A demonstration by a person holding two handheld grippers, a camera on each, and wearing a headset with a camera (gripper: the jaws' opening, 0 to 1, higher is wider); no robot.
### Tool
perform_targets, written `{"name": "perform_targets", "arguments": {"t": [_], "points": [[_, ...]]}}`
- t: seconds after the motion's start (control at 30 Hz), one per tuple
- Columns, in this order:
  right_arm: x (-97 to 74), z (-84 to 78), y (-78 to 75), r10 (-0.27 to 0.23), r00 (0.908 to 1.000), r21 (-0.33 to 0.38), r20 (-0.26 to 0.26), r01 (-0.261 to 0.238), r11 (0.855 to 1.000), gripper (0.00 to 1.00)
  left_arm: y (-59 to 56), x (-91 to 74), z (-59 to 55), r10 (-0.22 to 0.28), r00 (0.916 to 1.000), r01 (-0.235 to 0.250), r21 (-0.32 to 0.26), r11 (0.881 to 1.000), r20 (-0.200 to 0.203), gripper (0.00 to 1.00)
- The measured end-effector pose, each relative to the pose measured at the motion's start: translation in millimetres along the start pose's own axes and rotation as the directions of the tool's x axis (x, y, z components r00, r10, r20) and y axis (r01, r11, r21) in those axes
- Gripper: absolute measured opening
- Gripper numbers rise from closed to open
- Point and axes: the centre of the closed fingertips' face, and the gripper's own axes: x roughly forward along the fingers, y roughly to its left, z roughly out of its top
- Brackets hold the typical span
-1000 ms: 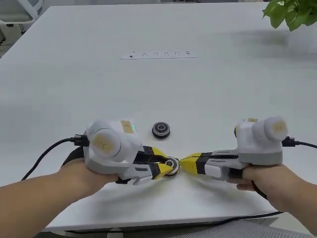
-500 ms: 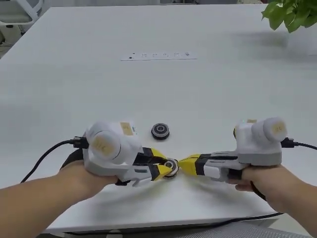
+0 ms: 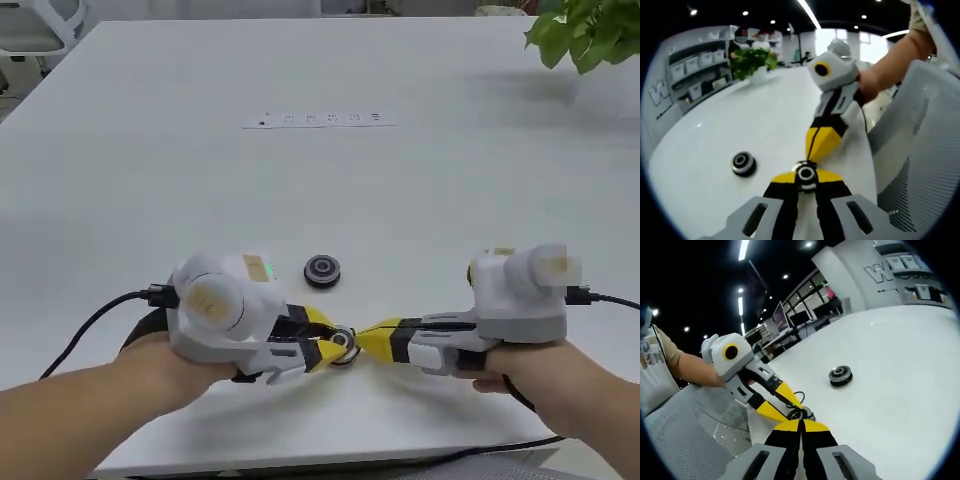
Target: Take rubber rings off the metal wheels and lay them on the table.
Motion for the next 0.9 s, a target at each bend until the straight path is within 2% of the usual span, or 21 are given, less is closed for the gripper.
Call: {"name": "perform_targets", "arguments": {"t": [0.33,0.63,0.67,0.7,0.73,0.9], "points": [[1.9,0.1,2.4,-0.001,1.0,-0.003,0.009,0.001,1.0,0.0,0.0,-0.2,0.0,0.001,1.0,-0.001,-0.001,1.0,0.002,0.12],[5.9,-0.7,7.5,0.014,0.9999,-0.011,-0.002,-0.014,1.0,0.0,-0.3,-0.2,-0.1,0.001,1.0,-0.001,0.0,1.0,0.004,0.12],[7.0,0.0,9.1,0.021,0.9998,-0.011,0.002,-0.021,1.0,0.0,-0.5,-0.2,0.0,0.001,1.0,-0.001,0.001,1.0,0.004,0.12],[9.8,7.6,15.5,0.051,0.9978,-0.029,0.042,-0.05,0.998,0.0,-0.6,-0.4,0.0,0.001,1.0,-0.001,-0.002,1.0,0.005,0.12],[7.3,1.3,14.8,0.032,0.9995,-0.02,0.006,-0.032,0.999,0.0,-0.5,-0.4,0.1,0.001,1.0,-0.001,-0.002,1.0,0.006,0.12],[6.5,-0.9,11.7,0.027,0.9996,-0.038,-0.002,-0.027,0.999,0.0,-0.8,-0.9,0.6,-0.001,0.9999,0.001,-0.004,1.0,0.017,0.12]]}}
